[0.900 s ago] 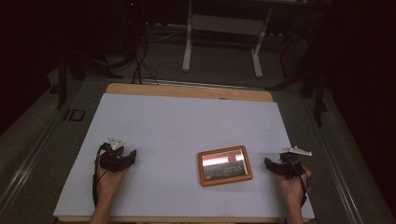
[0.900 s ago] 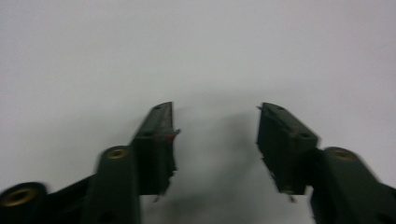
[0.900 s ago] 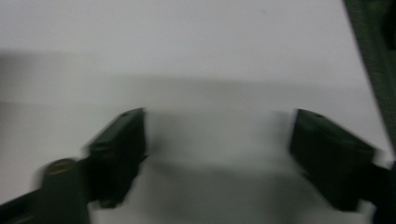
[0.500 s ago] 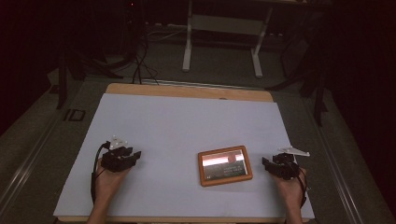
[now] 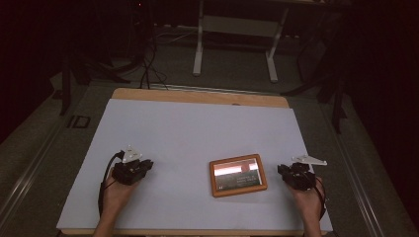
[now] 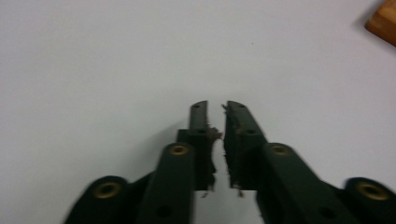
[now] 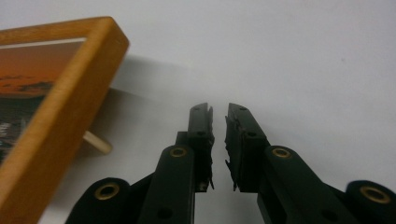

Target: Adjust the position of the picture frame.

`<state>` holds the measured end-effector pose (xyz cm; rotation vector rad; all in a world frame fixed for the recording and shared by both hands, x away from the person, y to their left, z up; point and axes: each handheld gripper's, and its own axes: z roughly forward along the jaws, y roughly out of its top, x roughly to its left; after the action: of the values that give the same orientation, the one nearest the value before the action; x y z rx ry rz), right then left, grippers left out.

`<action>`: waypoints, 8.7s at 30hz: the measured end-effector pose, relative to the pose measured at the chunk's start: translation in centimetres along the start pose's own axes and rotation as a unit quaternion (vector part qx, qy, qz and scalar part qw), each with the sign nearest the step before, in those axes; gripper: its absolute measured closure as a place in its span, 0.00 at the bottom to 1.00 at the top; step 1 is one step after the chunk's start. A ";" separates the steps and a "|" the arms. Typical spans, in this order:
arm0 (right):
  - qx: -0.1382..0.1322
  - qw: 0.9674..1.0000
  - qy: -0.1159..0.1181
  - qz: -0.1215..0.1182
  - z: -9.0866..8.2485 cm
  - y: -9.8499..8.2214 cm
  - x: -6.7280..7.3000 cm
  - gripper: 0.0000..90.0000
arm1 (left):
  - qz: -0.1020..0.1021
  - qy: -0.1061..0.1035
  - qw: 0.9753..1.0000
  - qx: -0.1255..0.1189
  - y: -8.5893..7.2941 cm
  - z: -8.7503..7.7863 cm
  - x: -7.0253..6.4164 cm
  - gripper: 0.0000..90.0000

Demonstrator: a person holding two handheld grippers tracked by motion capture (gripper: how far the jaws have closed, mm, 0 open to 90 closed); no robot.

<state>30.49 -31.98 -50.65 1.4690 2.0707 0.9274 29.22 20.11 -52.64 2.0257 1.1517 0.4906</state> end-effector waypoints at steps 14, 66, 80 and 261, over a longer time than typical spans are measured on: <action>0.001 0.997 0.017 -0.070 -1.4 1.0 2.6 1.00 | 0.039 -0.074 0.997 0.002 1.6 0.4 -2.1 0.99; 0.080 0.975 0.120 -0.169 -3.1 -2.3 7.3 1.00 | 0.130 -0.184 0.973 0.041 9.7 13.0 -9.7 0.99; 0.095 0.977 0.083 -0.170 -2.0 -0.8 5.3 1.00 | 0.178 -0.245 0.951 0.065 8.3 11.0 -12.3 0.99; 0.047 0.974 0.222 -0.005 8.2 8.4 10.7 0.50 | -0.052 -0.111 0.992 0.014 6.1 4.8 -3.2 0.52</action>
<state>37.85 -17.96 -49.78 1.3902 2.4611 1.2629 34.04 13.41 -51.03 1.9756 1.1251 0.1926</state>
